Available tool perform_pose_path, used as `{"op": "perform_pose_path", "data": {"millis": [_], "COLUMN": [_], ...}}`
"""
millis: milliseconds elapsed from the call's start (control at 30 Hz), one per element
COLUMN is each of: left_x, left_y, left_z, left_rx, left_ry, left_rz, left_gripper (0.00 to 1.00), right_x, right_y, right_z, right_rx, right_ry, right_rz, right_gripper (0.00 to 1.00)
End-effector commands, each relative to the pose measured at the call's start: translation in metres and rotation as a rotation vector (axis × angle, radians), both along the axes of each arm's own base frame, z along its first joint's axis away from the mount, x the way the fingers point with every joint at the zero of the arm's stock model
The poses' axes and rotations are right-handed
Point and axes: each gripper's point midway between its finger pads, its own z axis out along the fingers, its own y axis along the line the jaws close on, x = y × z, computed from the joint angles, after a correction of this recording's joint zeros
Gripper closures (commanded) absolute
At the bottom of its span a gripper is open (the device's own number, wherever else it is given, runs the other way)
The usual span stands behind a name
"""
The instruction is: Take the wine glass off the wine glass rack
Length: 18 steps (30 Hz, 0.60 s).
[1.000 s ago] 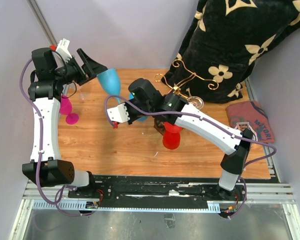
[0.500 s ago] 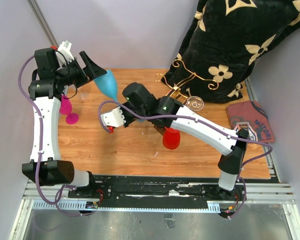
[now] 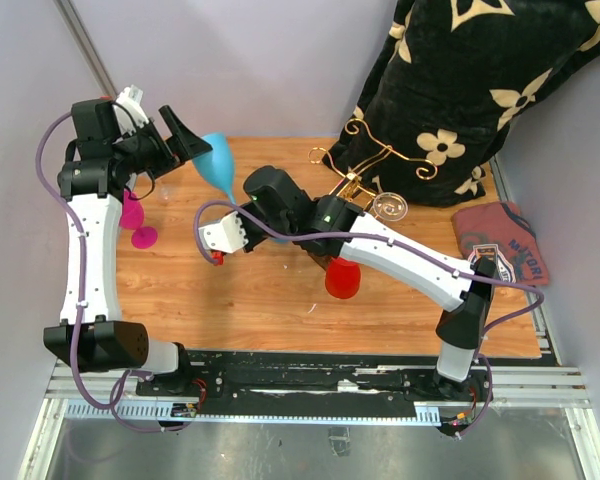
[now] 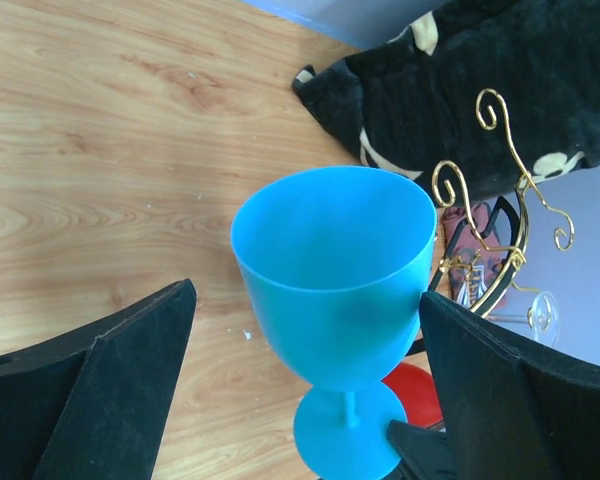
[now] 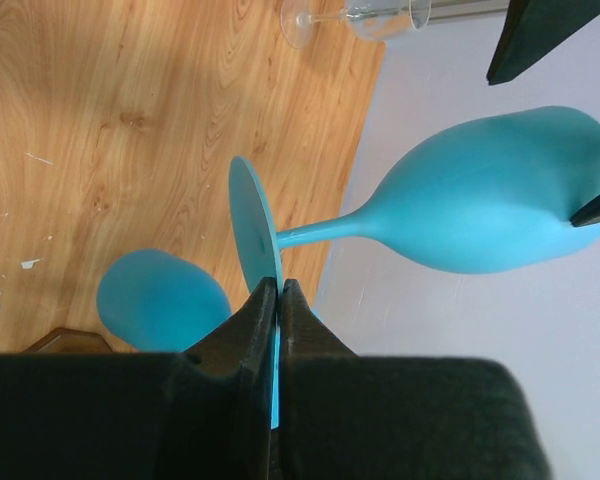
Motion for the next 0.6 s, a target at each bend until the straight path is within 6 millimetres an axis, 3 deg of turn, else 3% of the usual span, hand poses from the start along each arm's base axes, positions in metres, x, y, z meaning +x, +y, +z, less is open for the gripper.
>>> {"op": "perform_pose_path", "data": {"millis": [0, 333, 567], "left_x": [-0.002, -0.003, -0.004], "left_y": [-0.005, -0.018, -0.019], "left_z": [-0.003, 0.004, -0.001], "left_rx": [-0.016, -0.092, -0.099], "left_ry": [-0.01, -0.045, -0.021], "left_rz": [-0.018, -0.068, -0.077], "left_gripper": [0.0, 0.0, 0.03], "right_x": [-0.013, -0.023, -0.023], "right_y": [0.012, 0.026, 0.025], "right_z": [0.032, 0.028, 0.025], "right_rx": [0.089, 0.095, 0.082], "right_ry": [-0.07, -0.067, -0.073], "right_rz": [0.038, 0.069, 0.064], "right_gripper": [0.99, 0.99, 0.99]}}
